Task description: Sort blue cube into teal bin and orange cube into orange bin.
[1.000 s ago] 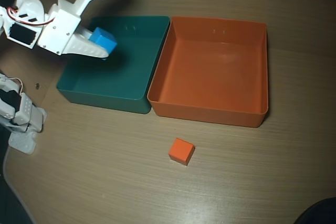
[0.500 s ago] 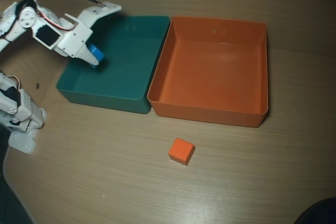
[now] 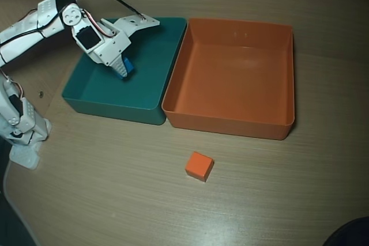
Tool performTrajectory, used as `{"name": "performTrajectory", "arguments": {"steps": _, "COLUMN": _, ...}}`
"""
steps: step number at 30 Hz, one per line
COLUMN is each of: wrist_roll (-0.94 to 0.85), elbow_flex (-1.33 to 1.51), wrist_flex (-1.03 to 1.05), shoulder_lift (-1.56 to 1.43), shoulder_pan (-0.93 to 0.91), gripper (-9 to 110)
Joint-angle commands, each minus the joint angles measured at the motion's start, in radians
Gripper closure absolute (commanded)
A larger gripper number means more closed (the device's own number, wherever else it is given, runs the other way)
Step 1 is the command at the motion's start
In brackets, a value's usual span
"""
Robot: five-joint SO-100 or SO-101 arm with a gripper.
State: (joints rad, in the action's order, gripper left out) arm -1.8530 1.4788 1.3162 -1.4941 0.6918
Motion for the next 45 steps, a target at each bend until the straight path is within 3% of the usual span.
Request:
{"name": "performTrajectory", "arguments": {"steps": 1, "wrist_roll": 0.051, "elbow_flex": -0.084, "wrist_flex": -0.012, "shoulder_lift": -0.018, "shoulder_pan": 0.006, "gripper": 96}}
{"name": "performTrajectory", "arguments": {"steps": 7, "wrist_roll": 0.054, "elbow_flex": -0.087, "wrist_flex": -0.012, "shoulder_lift": -0.020, "shoulder_pan": 0.005, "gripper": 73}}
{"name": "performTrajectory", "arguments": {"steps": 11, "wrist_roll": 0.054, "elbow_flex": -0.087, "wrist_flex": -0.012, "shoulder_lift": -0.020, "shoulder_pan": 0.005, "gripper": 68}}
{"name": "performTrajectory", "arguments": {"steps": 25, "wrist_roll": 0.054, "elbow_flex": -0.091, "wrist_flex": -0.012, "shoulder_lift": -0.026, "shoulder_pan": 0.005, "gripper": 76}}
{"name": "performTrajectory", "arguments": {"steps": 35, "wrist_roll": 0.069, "elbow_flex": -0.091, "wrist_flex": -0.012, "shoulder_lift": -0.097, "shoulder_pan": 0.003, "gripper": 109}}
{"name": "performTrajectory", "arguments": {"steps": 45, "wrist_roll": 0.057, "elbow_flex": -0.097, "wrist_flex": -0.012, "shoulder_lift": -0.107, "shoulder_pan": -0.014, "gripper": 105}}
